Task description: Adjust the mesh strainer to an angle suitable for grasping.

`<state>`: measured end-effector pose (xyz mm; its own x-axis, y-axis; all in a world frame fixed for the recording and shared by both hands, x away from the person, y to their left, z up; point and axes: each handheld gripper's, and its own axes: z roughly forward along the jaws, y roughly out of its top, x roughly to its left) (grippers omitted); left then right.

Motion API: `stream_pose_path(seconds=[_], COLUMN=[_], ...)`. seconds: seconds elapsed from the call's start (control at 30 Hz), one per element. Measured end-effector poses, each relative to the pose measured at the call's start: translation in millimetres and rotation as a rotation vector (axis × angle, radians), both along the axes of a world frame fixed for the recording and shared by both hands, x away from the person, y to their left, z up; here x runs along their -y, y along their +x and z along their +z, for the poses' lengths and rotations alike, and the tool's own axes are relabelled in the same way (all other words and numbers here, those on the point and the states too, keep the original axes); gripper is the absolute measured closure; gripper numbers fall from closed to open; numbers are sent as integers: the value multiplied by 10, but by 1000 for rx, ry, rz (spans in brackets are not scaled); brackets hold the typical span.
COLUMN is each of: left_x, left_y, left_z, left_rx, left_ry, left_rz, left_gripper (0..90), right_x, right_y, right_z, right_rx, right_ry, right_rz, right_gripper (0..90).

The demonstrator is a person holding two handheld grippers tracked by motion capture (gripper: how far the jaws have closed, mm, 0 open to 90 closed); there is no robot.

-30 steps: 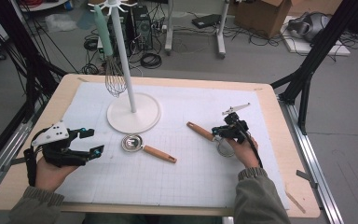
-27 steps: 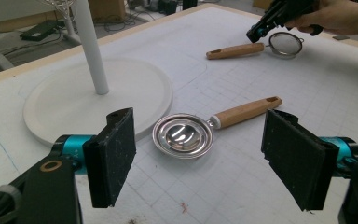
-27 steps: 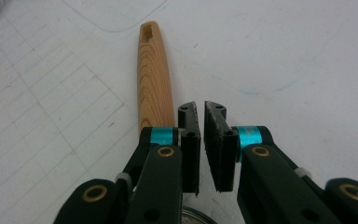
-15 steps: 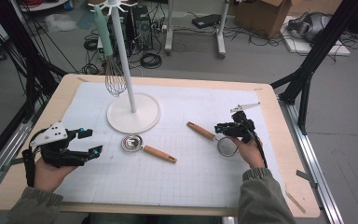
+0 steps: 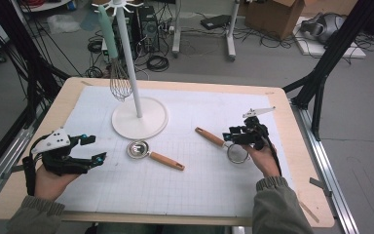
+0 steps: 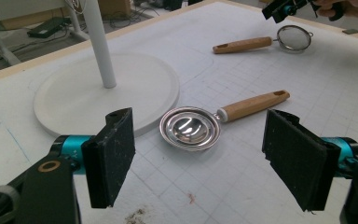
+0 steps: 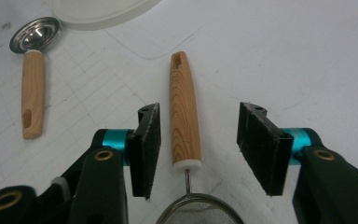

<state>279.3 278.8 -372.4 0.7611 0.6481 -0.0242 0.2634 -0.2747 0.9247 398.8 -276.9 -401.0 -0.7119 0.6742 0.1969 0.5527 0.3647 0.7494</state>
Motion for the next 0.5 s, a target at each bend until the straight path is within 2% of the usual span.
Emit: stream_pose_path(seconds=[0.07, 0.3, 0.37, 0.5], left_x=[0, 10, 2, 2], left_y=[-2, -3, -1, -2], left_z=[2, 1, -3, -7], left_rx=[1, 4, 3, 3], left_ry=[1, 3, 7, 5], left_rz=[1, -2, 1, 1], left_gripper=[257, 257, 257, 256], right_x=[-10, -45, -41, -59], right_y=[-12, -62, -68, -73], right_z=[33, 188, 202, 190], right_rx=[-5, 23, 33, 24], right_ry=[-15, -17, -1, -16], right_rz=[-3, 8, 12, 27], right_gripper=[447, 381, 357, 333])
